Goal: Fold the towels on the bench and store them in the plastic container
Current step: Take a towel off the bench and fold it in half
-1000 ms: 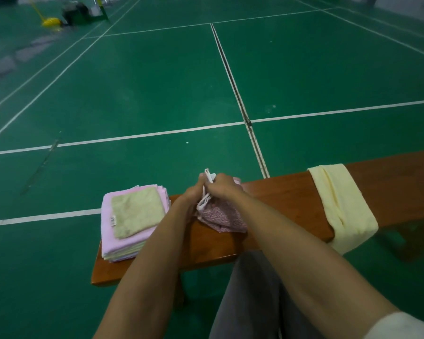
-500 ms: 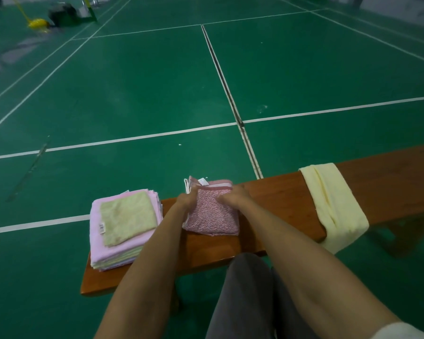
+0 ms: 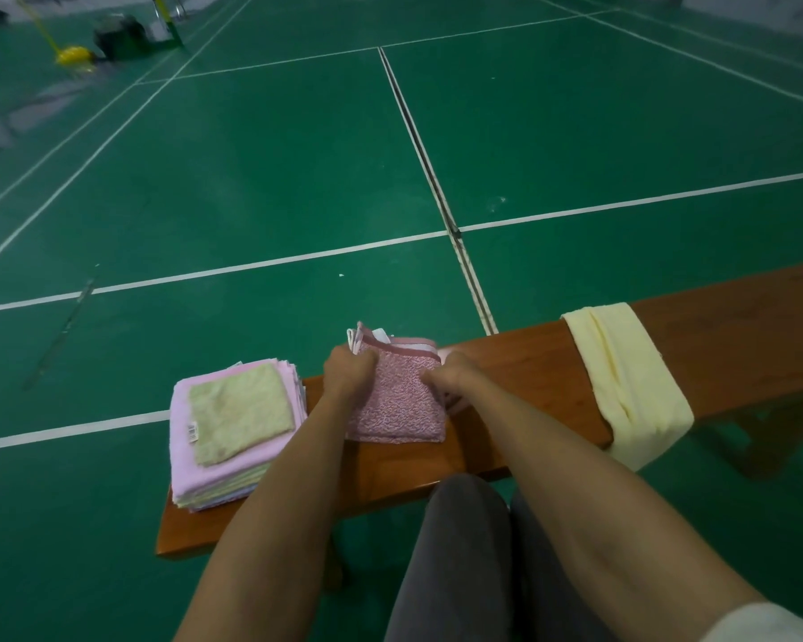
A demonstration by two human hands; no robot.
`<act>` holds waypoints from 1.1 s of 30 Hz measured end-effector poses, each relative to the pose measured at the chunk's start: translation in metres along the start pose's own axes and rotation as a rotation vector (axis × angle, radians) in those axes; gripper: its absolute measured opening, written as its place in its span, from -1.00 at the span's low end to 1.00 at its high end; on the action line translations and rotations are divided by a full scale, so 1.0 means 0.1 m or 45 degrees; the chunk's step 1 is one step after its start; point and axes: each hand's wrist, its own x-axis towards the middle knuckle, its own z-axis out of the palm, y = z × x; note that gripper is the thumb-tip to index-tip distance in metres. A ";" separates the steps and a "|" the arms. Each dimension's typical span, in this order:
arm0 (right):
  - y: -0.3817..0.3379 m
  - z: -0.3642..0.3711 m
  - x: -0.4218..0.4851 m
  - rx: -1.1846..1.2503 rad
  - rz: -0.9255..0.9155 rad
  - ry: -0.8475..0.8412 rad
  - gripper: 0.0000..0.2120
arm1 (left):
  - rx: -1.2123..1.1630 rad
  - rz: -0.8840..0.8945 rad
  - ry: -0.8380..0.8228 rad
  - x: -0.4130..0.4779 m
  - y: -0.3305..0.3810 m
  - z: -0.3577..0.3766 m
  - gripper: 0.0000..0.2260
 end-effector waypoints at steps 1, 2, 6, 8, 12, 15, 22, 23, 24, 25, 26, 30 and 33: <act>0.00 -0.02 -0.03 0.027 -0.001 -0.006 -0.66 | -0.087 -0.009 -0.022 0.00 0.05 0.01 -0.90; 0.00 -0.03 -0.04 0.063 0.001 0.001 -0.62 | -0.159 -0.022 -0.059 0.00 0.09 0.02 -0.89; 0.00 -0.12 0.00 0.215 0.084 -0.010 -0.32 | -0.467 -0.098 -0.291 0.00 0.28 0.14 -0.82; 0.03 -0.17 0.03 0.246 0.130 0.000 -0.20 | -0.529 -0.109 -0.381 -0.02 0.33 0.21 -0.81; 0.09 -0.23 0.00 0.269 0.169 -0.045 -0.23 | -0.029 -0.107 -0.249 0.04 0.14 0.22 -0.72; 0.09 -0.25 -0.05 0.265 0.156 -0.120 -0.31 | 0.332 -0.056 -0.093 0.07 -0.07 0.15 -0.66; -0.07 -0.16 -0.09 0.137 0.052 -0.075 -0.44 | 0.375 0.028 0.079 0.13 -0.17 0.10 -0.78; -0.09 -0.14 -0.08 0.106 0.036 -0.058 -0.45 | 0.371 0.046 0.143 0.11 -0.13 0.10 -0.77; -0.10 -0.12 -0.08 0.079 0.028 -0.040 -0.46 | 0.374 0.062 0.202 0.09 -0.10 0.09 -0.75; -0.11 -0.09 -0.07 0.053 0.025 -0.026 -0.46 | 0.401 0.066 0.235 0.09 -0.10 0.08 -0.73; -0.12 -0.07 -0.07 0.020 0.021 -0.013 -0.46 | 0.454 0.051 0.234 0.10 -0.13 0.08 -0.70; -0.12 0.03 -0.03 -0.023 0.025 0.038 -0.42 | 0.502 -0.145 0.107 0.23 -0.31 0.07 -0.34; -0.15 0.07 -0.02 -0.014 0.012 0.072 -0.38 | 0.238 -0.313 -0.047 0.15 -0.18 0.07 -0.39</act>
